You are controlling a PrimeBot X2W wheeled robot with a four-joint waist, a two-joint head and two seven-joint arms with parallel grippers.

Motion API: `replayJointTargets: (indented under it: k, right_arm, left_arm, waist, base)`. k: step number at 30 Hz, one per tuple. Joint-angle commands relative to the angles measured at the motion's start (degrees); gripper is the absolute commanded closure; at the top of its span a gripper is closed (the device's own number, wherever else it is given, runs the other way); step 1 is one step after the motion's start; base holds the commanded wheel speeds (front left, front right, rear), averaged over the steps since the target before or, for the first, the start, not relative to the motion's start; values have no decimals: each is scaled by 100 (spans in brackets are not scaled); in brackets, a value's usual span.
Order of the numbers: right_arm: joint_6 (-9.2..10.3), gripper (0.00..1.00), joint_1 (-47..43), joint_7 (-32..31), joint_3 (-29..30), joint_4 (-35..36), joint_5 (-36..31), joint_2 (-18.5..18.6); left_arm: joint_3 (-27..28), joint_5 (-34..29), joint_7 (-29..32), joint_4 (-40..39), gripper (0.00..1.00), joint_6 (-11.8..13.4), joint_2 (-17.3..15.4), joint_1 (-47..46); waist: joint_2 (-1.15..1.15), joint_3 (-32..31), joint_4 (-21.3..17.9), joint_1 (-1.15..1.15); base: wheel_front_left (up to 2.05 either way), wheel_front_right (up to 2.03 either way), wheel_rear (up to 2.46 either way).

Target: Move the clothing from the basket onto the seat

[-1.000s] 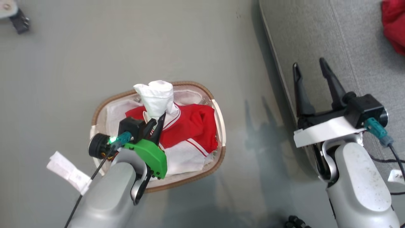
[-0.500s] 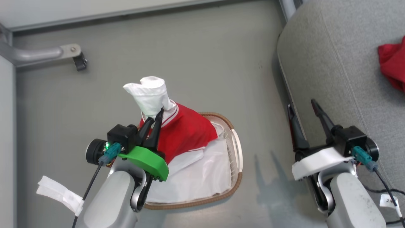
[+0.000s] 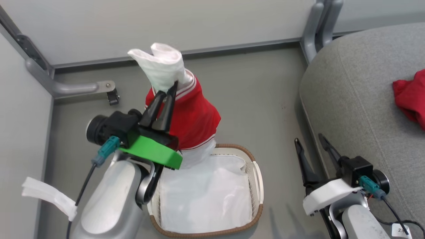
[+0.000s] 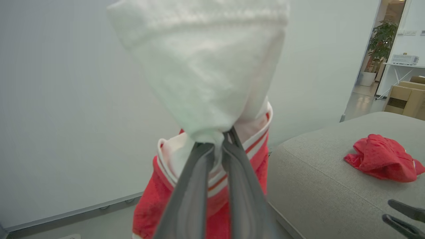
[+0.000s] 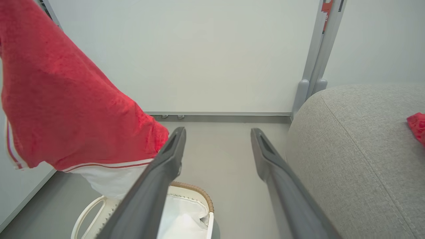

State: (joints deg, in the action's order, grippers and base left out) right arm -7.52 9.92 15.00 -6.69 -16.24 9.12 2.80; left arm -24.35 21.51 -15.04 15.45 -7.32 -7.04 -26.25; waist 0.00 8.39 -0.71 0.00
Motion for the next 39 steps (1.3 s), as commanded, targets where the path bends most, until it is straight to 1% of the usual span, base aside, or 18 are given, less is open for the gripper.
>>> replayJointTargets:
  k: [1, 10, 12, 16, 20, 23, 26, 30, 33, 36, 39]
  right_arm:
    - [6, 0, -96, 26, -16, -25, 49, 27]
    - [6, 0, -283, 26, -99, -46, 87, 27]
    - [6, 0, -255, 26, -224, 23, 122, 23]
    - [6, 0, -9, 27, -668, 248, 195, 24]
    - [6, 0, 390, 26, -1323, 448, 382, 25]
    - [6, 0, 827, 26, -1786, 475, 543, 28]
    - [6, 0, 1201, 26, -2129, 411, 598, 23]
    - [6, 0, 1606, 26, -2342, 215, 529, 31]
    - [6, 0, 1798, 26, -2463, -124, 458, 23]
    - [6, 0, 1899, 26, -2554, -623, 417, 30]
    - [7, 0, 1935, 22, -2686, -1146, 618, 25]
  left_arm:
    - [-11, 14, -18, -106, 100, -26, -71, -156]
    - [-50, 75, -18, -585, 100, -22, -4, -360]
    - [-74, 70, -18, -613, 100, -22, 24, -330]
    - [-141, 80, -18, -634, 100, -22, 70, -189]
    - [-240, 253, -18, -688, 100, -23, 182, -84]
    - [-341, 304, -19, -684, 100, -22, 200, -17]
    - [-464, 302, -19, -659, 100, -22, 235, -25]
    - [-597, 316, -19, -664, 100, -22, 284, -49]
    - [-686, 332, -19, -671, 100, -22, 324, -80]
    - [-812, 374, -19, -684, 100, -22, 353, -130]
    - [-918, 498, -19, -738, 100, -23, 370, -174]
  waist:
    - [0, -182, 49, 0]
    - [0, -360, 15, 0]
    - [0, -369, 5, 0]
    - [0, -363, -11, 0]
    - [0, -334, 2, 0]
    - [0, -312, 41, 0]
    - [0, -286, 115, 0]
    - [0, -259, 240, 0]
    - [0, -244, 350, 0]
    - [0, -233, 475, 0]
    - [0, -220, 602, 0]
  base:
    - [0, 0, 0]
    - [0, 0, 0]
    - [0, 0, 0]
    - [0, 0, 0]
    - [0, 0, 0]
    - [0, 0, 0]
    - [0, 0, 0]
    - [0, 0, 0]
    - [0, 0, 0]
    - [0, 0, 0]
    - [0, 0, 0]
